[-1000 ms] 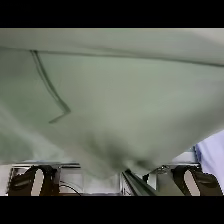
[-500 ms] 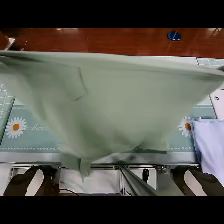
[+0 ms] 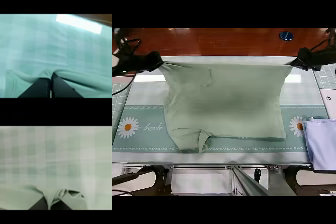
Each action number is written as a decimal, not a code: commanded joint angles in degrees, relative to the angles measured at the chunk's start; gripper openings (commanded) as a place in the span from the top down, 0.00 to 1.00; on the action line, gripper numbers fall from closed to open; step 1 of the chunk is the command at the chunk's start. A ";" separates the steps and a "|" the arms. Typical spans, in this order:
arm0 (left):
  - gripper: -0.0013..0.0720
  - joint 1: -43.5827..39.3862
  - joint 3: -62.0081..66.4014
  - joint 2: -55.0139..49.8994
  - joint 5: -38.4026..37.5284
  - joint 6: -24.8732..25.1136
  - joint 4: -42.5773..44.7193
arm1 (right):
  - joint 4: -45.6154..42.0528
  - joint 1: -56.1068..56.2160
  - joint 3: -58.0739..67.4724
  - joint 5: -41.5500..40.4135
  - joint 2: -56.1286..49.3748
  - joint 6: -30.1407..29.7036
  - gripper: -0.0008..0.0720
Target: Fold the shirts.
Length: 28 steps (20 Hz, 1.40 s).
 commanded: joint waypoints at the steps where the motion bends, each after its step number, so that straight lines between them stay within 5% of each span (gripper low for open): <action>1: 0.95 -1.68 2.49 -10.23 5.35 -3.34 -1.49 | 5.18 0.02 7.28 -4.26 -12.41 0.81 0.96; 9: 0.95 -2.29 3.41 -15.17 0.04 -3.28 -1.88 | 6.01 1.77 9.79 -3.26 -20.11 2.36 0.96; 16: 0.95 1.81 9.88 -15.23 -33.05 14.45 -1.07 | -0.98 -2.16 9.31 17.31 -16.11 -1.75 0.96; 23: 0.94 1.53 5.01 -17.86 -38.27 13.22 3.72 | -6.78 0.02 -2.80 17.29 -16.13 -0.31 0.96; 24: 0.79 1.55 4.92 -17.90 -38.53 12.13 3.76 | -6.84 0.02 -2.99 17.68 -16.13 1.05 0.84; 25: 0.42 1.55 5.05 -17.79 -39.32 11.21 3.76 | -6.62 0.02 -2.99 18.58 -15.80 1.55 0.49; 26: 0.29 1.57 5.25 -17.55 -40.50 10.58 3.85 | -6.75 0.02 -2.99 19.41 -14.84 1.33 0.42; 28: 0.29 1.99 5.27 -16.35 -42.18 8.02 4.72 | -8.26 -0.04 -2.99 18.51 -11.04 1.84 0.42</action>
